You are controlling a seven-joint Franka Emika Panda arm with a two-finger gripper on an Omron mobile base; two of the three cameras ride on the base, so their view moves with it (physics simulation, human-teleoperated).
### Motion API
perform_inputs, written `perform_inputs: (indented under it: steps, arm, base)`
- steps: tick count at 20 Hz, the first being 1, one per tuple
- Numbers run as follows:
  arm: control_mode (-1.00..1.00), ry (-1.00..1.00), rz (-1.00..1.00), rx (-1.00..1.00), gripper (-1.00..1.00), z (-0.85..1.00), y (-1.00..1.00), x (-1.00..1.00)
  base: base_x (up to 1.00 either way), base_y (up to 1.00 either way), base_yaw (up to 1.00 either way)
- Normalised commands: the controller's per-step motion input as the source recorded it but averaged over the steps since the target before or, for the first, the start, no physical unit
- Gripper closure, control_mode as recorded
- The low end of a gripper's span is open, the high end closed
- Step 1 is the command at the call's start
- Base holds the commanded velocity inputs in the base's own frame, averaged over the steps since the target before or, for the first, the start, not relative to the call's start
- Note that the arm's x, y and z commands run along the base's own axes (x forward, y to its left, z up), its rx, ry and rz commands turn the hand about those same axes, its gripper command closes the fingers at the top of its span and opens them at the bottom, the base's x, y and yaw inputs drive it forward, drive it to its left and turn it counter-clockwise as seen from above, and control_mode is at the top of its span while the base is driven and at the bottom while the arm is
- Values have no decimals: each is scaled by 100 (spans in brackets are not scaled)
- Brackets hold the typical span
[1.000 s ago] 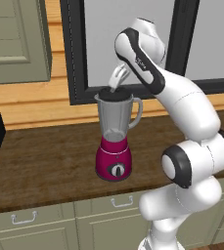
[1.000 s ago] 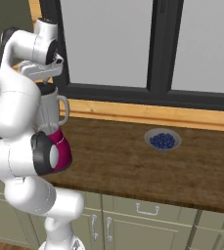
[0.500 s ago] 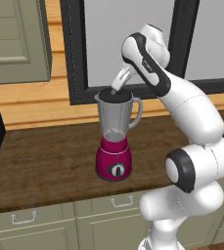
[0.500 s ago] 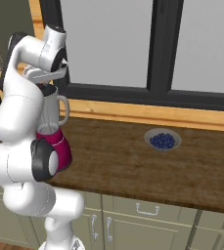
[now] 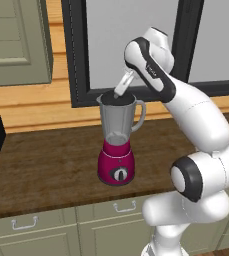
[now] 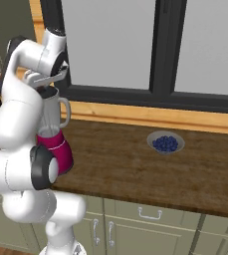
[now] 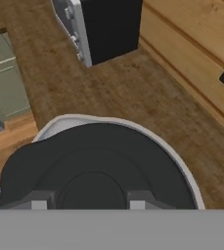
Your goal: Close the lid blender by securely placing the lid on top.
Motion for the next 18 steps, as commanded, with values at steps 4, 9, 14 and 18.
perform_inputs:
  steps: [4, 9, 14, 18]
  arm:
    - [-100, -13, 5, 0, 100, -72, 0, 0]
    - [-100, -16, 2, 0, -100, -73, 0, -2]
    - [-100, -9, 0, 0, -100, -35, -5, -34]
    - [-100, 0, -7, 0, -100, -3, -13, -51]
  base:
    - [0, 0, 0]
    - [0, 0, 0]
    - [0, 0, 0]
    - [0, 0, 0]
